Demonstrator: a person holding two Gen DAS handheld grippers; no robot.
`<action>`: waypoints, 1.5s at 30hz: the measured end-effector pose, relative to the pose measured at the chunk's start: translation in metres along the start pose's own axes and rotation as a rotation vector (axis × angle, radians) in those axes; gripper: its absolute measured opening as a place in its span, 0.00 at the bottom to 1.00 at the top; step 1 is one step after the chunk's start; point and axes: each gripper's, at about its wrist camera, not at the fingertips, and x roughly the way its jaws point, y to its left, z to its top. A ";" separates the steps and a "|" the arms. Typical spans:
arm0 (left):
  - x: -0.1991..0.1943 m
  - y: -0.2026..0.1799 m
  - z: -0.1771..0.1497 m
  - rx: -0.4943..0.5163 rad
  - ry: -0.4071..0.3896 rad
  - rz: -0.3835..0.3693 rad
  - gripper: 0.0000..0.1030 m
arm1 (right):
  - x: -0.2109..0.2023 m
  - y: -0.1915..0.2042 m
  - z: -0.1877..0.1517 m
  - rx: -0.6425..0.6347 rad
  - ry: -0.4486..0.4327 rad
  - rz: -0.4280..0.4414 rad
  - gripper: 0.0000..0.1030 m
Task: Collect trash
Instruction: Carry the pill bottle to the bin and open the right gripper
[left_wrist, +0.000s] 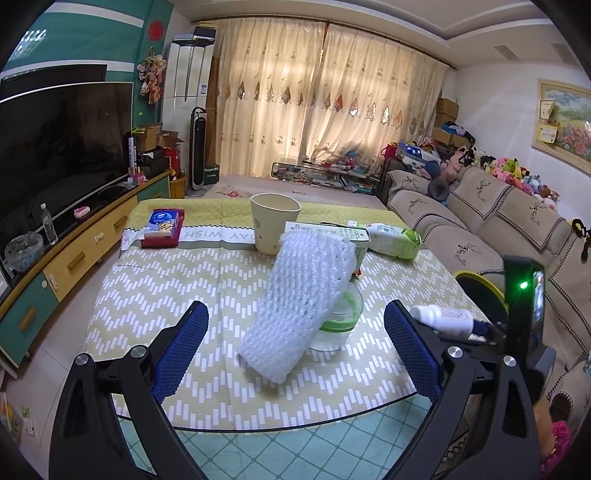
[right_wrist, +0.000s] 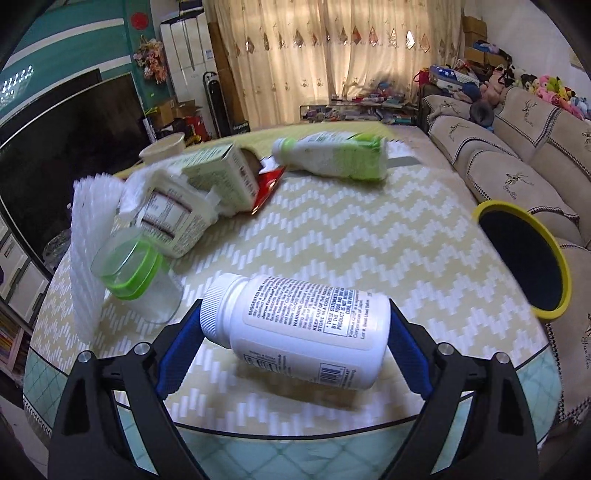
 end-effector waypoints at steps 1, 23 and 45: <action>0.001 -0.003 0.000 0.005 0.000 -0.001 0.92 | -0.003 -0.005 0.002 0.003 -0.010 -0.004 0.85; 0.036 -0.077 0.005 0.080 0.035 -0.039 0.92 | 0.024 -0.264 0.054 0.224 -0.004 -0.300 0.85; 0.052 -0.099 -0.007 0.112 0.097 -0.036 0.92 | 0.068 -0.301 0.048 0.254 0.071 -0.319 0.89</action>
